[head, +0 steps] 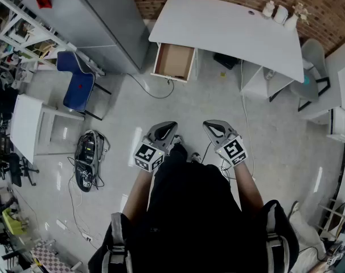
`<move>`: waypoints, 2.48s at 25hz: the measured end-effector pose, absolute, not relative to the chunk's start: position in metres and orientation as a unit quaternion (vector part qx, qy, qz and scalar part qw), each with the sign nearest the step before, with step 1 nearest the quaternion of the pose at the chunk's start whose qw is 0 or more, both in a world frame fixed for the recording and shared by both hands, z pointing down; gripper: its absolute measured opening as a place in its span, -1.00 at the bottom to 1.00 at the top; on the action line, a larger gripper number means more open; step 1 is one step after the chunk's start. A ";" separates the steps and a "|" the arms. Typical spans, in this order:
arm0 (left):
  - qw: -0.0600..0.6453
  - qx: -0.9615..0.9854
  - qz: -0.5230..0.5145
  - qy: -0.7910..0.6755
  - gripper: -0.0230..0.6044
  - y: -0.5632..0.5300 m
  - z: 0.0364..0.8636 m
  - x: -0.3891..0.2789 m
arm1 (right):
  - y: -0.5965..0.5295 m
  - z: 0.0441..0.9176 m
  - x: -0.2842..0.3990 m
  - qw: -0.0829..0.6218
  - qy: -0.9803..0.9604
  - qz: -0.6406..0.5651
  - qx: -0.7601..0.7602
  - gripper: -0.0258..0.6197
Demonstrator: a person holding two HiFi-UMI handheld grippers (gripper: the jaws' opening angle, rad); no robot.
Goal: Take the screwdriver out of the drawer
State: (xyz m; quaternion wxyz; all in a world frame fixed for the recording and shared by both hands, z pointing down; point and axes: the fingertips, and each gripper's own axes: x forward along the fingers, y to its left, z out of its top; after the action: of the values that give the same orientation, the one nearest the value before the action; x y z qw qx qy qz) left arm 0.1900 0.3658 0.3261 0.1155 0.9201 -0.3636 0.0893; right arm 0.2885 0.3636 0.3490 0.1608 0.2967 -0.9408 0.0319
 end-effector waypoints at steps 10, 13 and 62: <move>0.108 0.919 0.084 -0.369 -0.87 0.355 0.325 0.185 | 0.355 0.355 0.282 0.169 -0.941 0.027 0.291 -0.75; 0.109 0.917 0.080 -0.375 -0.87 0.351 0.326 0.181 | 0.352 0.358 0.279 0.173 -0.942 0.028 0.287 -0.75; 0.164 0.920 0.069 -0.348 -0.87 0.085 0.371 0.021 | 0.097 0.419 0.135 0.273 -0.913 0.063 0.297 -0.75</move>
State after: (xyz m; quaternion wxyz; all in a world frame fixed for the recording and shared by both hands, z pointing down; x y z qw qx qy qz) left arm 0.0211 0.0851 0.3711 0.1636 0.9204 -0.3485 0.0690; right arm 0.1349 0.0965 0.4187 0.2733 0.2974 -0.9126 0.0631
